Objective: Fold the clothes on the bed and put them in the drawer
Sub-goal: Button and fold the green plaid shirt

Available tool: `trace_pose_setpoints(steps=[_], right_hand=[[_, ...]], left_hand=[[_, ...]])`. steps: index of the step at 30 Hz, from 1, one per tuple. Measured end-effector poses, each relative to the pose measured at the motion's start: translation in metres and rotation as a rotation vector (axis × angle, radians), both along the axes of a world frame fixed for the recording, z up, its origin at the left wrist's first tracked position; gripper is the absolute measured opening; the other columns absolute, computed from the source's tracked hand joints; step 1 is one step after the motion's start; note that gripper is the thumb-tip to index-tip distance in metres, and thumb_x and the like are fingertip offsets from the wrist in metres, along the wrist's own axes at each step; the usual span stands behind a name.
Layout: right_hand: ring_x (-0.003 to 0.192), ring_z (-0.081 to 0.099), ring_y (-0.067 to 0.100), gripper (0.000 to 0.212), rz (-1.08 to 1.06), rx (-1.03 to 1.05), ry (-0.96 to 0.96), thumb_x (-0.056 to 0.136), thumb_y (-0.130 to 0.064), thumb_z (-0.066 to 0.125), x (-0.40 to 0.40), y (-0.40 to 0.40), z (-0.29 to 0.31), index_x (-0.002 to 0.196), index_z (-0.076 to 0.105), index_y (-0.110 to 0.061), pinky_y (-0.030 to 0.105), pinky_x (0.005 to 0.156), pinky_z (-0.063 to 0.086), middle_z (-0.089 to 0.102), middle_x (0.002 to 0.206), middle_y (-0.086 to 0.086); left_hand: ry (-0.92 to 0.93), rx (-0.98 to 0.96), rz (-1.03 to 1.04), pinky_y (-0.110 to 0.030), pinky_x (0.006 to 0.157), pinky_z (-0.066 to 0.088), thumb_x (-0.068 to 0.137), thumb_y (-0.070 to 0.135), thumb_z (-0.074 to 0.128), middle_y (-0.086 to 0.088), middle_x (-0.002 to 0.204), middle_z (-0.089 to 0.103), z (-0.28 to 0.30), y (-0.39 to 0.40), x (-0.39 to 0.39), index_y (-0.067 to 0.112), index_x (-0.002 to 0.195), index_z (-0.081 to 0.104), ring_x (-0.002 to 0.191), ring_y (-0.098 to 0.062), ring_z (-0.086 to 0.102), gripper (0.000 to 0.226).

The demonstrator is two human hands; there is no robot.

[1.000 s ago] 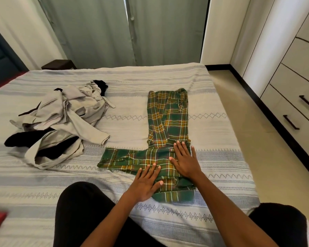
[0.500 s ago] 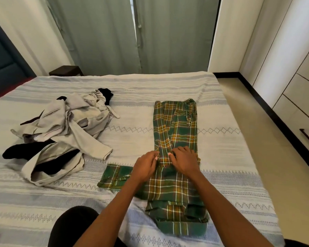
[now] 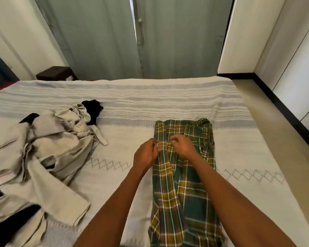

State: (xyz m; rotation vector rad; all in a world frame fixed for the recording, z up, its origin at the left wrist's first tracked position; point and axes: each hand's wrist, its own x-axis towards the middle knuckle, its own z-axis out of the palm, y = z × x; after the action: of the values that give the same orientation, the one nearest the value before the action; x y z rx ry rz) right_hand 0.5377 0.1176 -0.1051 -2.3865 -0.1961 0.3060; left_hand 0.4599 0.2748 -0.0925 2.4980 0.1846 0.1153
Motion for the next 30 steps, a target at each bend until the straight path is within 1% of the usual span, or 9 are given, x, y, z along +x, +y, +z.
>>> trace_pose_setpoints(steps=[4, 6, 8, 13, 16, 20, 24, 28, 30], right_hand=[[0.103, 0.07, 0.032, 0.038, -0.076, 0.093, 0.189, 0.097, -0.013, 0.049, 0.079, 0.025, -0.02, 0.132, 0.061, -0.018, 0.049, 0.094, 0.055, 0.068, 0.126, 0.01], [0.094, 0.071, 0.032, 0.038, -0.063, 0.145, 0.206, 0.1, -0.02, 0.052, 0.099, 0.037, -0.021, 0.138, 0.054, -0.017, 0.045, 0.079, 0.06, 0.065, 0.127, 0.01], [0.084, 0.07, 0.027, 0.029, -0.029, 0.167, 0.183, 0.1, -0.029, 0.057, 0.104, 0.046, -0.017, 0.128, 0.057, -0.021, 0.04, 0.066, 0.061, 0.064, 0.118, 0.005], [0.079, 0.061, 0.016, 0.009, 0.092, 0.216, 0.083, 0.094, -0.031, 0.064, 0.115, 0.055, -0.019, 0.095, 0.056, -0.027, 0.037, 0.072, 0.053, 0.065, 0.096, -0.003], [0.074, 0.058, 0.016, 0.015, 0.123, 0.322, 0.131, 0.094, -0.019, 0.064, 0.125, 0.052, -0.01, 0.1, 0.053, -0.027, 0.037, 0.062, 0.051, 0.063, 0.099, 0.003], [0.088, 0.064, 0.022, 0.027, 0.137, 0.355, 0.174, 0.089, -0.007, 0.069, 0.132, 0.033, 0.002, 0.109, 0.059, -0.022, 0.03, 0.057, 0.053, 0.064, 0.108, 0.005], [0.09, 0.067, 0.022, 0.024, 0.109, 0.349, 0.261, 0.086, -0.009, 0.073, 0.143, 0.014, 0.012, 0.107, 0.066, -0.018, 0.035, 0.071, 0.056, 0.07, 0.102, 0.006], [0.098, 0.069, 0.029, 0.024, 0.02, 0.254, 0.33, 0.089, -0.01, 0.07, 0.158, 0.003, 0.013, 0.111, 0.064, -0.017, 0.044, 0.085, 0.06, 0.07, 0.109, 0.014], [0.091, 0.07, 0.028, 0.027, 0.018, 0.097, 0.24, 0.09, -0.006, 0.065, 0.165, -0.001, 0.008, 0.116, 0.065, -0.011, 0.044, 0.083, 0.06, 0.069, 0.109, 0.015]], left_hand=[[-0.024, -0.015, 0.027, -0.035, 0.089, 0.05, 0.104, 0.028, 0.042, -0.003, 0.123, 0.067, -0.02, 0.023, 0.053, 0.023, 0.137, 0.051, 0.106, -0.024, 0.065, 0.034], [-0.025, -0.015, 0.008, -0.034, 0.088, 0.048, 0.103, 0.021, 0.043, -0.004, 0.121, 0.067, -0.026, 0.039, 0.079, 0.024, 0.142, 0.046, 0.108, -0.026, 0.064, 0.039], [-0.045, -0.017, -0.023, -0.03, 0.093, 0.043, 0.099, 0.01, 0.045, -0.006, 0.132, 0.061, -0.026, 0.055, 0.102, 0.024, 0.147, 0.041, 0.117, -0.025, 0.058, 0.05], [0.086, -0.079, -0.166, -0.028, 0.108, 0.034, 0.091, -0.01, 0.043, -0.004, 0.158, 0.035, -0.011, 0.068, 0.152, 0.02, 0.157, 0.024, 0.13, -0.019, 0.048, 0.075], [0.138, -0.161, -0.244, -0.03, 0.105, 0.04, 0.084, -0.015, 0.041, -0.003, 0.154, 0.041, -0.009, 0.069, 0.176, 0.019, 0.15, 0.04, 0.128, -0.02, 0.048, 0.074], [0.251, -0.122, -0.368, -0.031, 0.084, 0.04, 0.073, 0.008, 0.049, -0.011, 0.119, 0.065, -0.008, 0.059, 0.202, 0.007, 0.116, 0.068, 0.105, -0.022, 0.056, 0.047], [0.314, 0.098, -0.401, -0.042, 0.089, 0.046, 0.075, 0.046, 0.049, -0.004, 0.105, 0.059, -0.009, 0.045, 0.225, 0.022, 0.089, 0.065, 0.1, -0.025, 0.055, 0.032], [0.217, 0.38, -0.362, -0.037, 0.078, 0.046, 0.091, 0.044, 0.052, -0.006, 0.113, 0.063, -0.015, 0.037, 0.241, 0.019, 0.105, 0.062, 0.099, -0.026, 0.058, 0.03], [0.202, 0.482, -0.31, -0.036, 0.076, 0.044, 0.094, 0.037, 0.05, -0.009, 0.113, 0.066, -0.022, 0.031, 0.245, 0.018, 0.115, 0.058, 0.101, -0.029, 0.061, 0.03]])
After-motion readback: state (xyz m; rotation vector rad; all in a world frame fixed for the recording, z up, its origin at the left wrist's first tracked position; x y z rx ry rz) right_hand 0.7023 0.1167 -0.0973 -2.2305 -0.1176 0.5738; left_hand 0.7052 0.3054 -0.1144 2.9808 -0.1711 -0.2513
